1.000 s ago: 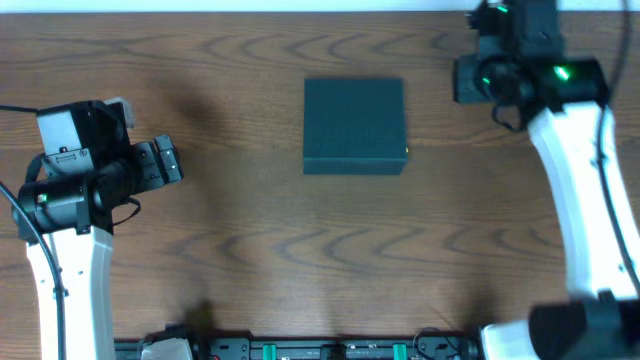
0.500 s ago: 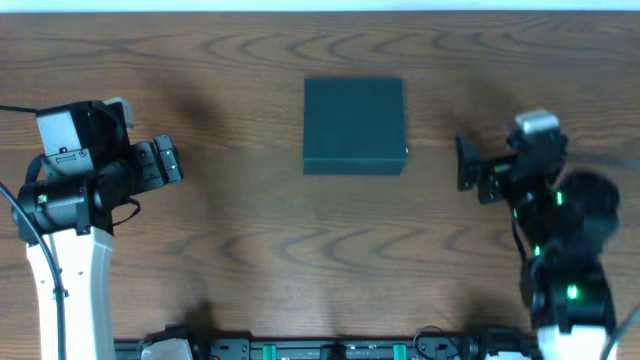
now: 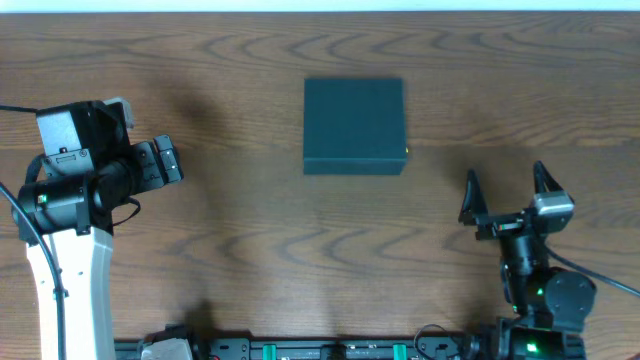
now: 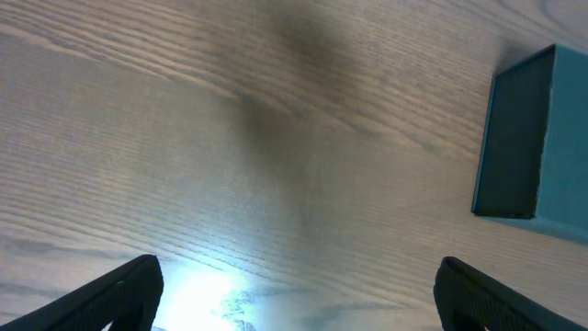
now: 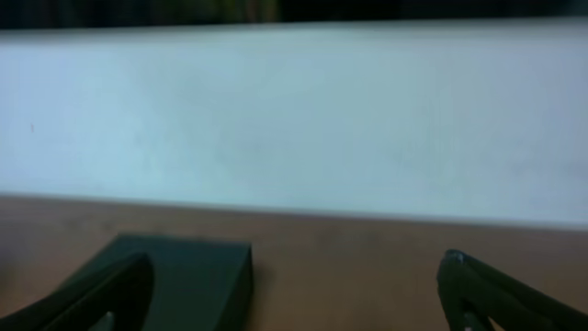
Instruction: Pack container
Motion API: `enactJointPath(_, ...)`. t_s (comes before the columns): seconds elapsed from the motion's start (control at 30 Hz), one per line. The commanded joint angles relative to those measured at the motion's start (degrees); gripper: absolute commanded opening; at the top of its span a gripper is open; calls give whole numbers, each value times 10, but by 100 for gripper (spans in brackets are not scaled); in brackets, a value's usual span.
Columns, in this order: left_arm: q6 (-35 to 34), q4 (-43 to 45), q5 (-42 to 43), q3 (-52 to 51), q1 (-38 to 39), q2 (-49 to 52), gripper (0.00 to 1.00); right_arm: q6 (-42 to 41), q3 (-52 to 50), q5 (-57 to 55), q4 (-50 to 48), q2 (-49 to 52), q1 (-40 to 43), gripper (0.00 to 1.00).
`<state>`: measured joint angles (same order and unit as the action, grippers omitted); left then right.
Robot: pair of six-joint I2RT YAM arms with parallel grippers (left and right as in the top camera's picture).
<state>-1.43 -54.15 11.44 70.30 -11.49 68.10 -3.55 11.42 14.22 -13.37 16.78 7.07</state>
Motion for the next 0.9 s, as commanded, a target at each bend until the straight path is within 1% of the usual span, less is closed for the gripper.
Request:
enactJointPath(0.0,6,-2,0,3,-2,-3,95,-11,-37,-9,-50,-5,2,99)
enactJointPath(0.1,6,-2,0,3,-2,-3,95,-11,-49,-9,-79,-9,2,99)
enactJointPath(0.27,6,-2,0,3,-2,-3,95,-12,-69,-3,-78,-57,1,99)
enactJointPath(0.43,6,-2,0,3,-2,-3,95,-11,-79,19,-52,-106,-2,99)
enactJointPath(0.5,6,-2,0,3,-2,-3,95,-11,-80,19,-30,-129,-15,99)
enactJointPath(0.57,6,-2,0,3,-2,-3,95,-11,-80,-7,-5,-148,-35,99)
enactJointPath(0.73,6,-2,0,3,-2,-3,95,-11,-83,-80,33,-154,-54,99)
enactJointPath(0.87,6,-2,0,3,-2,-3,95,-11,-111,-84,40,-159,-55,99)
